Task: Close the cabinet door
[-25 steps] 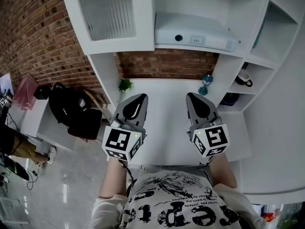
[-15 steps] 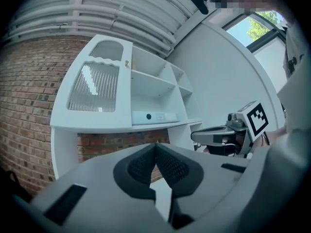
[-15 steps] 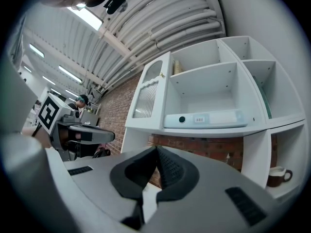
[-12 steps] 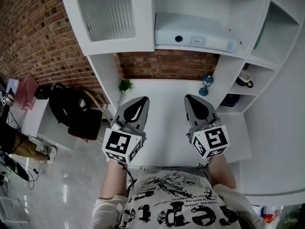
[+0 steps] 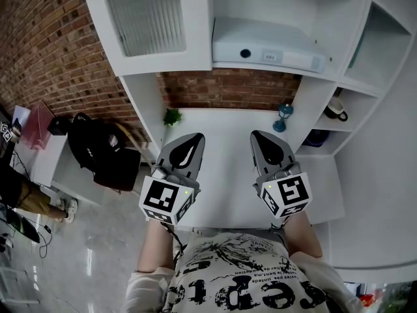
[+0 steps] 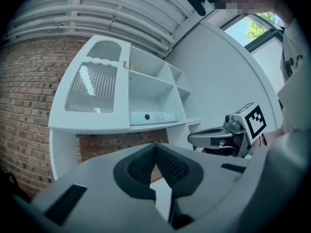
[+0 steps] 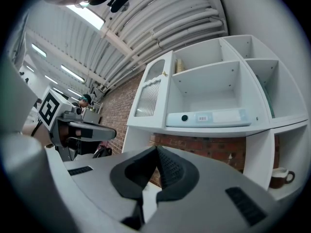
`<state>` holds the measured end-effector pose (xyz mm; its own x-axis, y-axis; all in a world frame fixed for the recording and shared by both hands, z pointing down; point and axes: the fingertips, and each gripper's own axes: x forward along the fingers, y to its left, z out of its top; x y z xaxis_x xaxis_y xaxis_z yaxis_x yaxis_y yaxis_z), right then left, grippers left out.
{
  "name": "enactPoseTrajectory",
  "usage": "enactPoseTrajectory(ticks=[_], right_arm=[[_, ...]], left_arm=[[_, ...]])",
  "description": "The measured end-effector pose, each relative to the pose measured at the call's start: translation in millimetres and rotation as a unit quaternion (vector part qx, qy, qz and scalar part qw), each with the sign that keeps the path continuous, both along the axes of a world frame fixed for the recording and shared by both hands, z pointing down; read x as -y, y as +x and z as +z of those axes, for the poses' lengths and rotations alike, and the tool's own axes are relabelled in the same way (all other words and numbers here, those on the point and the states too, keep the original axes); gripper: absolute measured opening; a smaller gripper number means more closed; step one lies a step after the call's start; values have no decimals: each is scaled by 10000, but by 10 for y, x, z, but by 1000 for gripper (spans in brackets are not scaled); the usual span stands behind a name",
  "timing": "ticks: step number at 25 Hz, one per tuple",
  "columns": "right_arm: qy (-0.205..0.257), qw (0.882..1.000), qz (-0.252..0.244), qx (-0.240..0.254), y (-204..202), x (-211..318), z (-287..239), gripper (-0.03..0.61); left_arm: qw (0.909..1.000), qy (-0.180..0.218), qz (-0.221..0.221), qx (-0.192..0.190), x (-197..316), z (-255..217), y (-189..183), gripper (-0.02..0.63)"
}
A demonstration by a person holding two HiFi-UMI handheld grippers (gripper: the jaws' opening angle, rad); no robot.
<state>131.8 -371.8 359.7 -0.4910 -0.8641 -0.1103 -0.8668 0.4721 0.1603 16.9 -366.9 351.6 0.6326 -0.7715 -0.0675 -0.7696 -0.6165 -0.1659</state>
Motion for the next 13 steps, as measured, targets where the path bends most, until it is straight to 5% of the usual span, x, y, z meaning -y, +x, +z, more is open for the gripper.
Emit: enactPoseTrajectory(ticks=[13], right_arm=[[-13,10000,-28,-28,-2,-9,26,12]], left_arm=[[10000,15,-10,47,-19,0,10,14]])
